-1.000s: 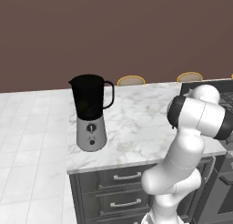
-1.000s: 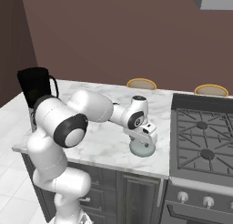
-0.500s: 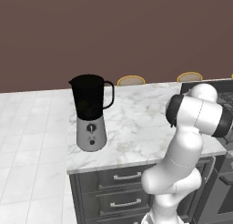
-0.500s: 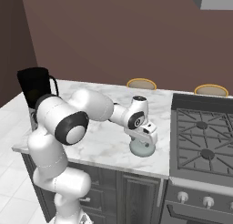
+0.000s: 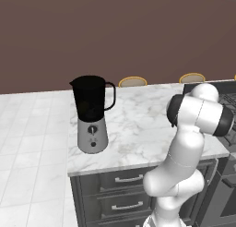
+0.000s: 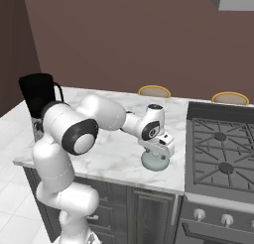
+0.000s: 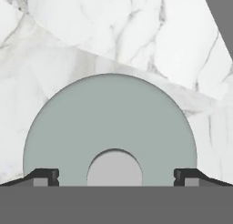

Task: Grab the garlic and lemon from the fridge, place them in the blender, close the lid, and turn on the blender to create a marinade.

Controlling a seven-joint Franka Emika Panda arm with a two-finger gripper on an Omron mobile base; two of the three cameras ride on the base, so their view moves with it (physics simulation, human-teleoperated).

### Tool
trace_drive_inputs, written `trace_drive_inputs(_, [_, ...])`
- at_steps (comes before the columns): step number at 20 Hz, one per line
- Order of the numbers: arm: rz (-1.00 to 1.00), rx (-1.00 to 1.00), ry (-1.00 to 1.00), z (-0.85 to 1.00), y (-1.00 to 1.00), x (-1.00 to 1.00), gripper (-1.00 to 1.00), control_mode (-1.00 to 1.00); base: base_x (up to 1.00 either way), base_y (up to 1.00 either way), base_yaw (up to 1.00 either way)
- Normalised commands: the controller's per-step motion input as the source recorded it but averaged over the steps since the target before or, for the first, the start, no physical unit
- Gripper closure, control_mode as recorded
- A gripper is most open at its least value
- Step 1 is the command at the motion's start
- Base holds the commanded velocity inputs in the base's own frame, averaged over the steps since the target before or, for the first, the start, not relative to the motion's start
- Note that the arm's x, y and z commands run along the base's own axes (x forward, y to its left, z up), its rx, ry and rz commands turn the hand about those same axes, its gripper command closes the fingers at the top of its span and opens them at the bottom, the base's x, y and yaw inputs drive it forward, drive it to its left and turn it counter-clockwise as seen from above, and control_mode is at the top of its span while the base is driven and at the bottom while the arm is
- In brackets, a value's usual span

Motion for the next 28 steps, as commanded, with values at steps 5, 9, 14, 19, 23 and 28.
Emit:
trace_drive_inputs(5, [0.00, 0.00, 0.00, -0.11, 0.00, 0.00, -1.00, -1.00, 0.00, 0.00, 0.00])
trace_drive_inputs(9, [0.00, 0.00, 0.00, -0.17, 0.03, 0.00, -1.00, -1.00, 0.00, 0.00, 0.00])
trace_drive_inputs(14, [0.00, 0.00, 0.00, -0.15, 0.09, 0.00, -1.00, -1.00, 0.00, 0.00, 0.00])
trace_drive_inputs(19, [0.00, 0.00, 0.00, -0.23, 0.12, -0.01, 1.00, -1.00, 0.00, 0.00, 0.00])
trace_drive_inputs(23, [0.00, 0.00, -0.02, -0.13, 0.22, 0.00, 1.00, -1.00, 0.00, 0.00, 0.00])
trace_drive_inputs(28, [0.00, 0.00, -0.07, -0.02, 0.27, -0.03, 1.00, -1.00, 0.00, 0.00, 0.00])
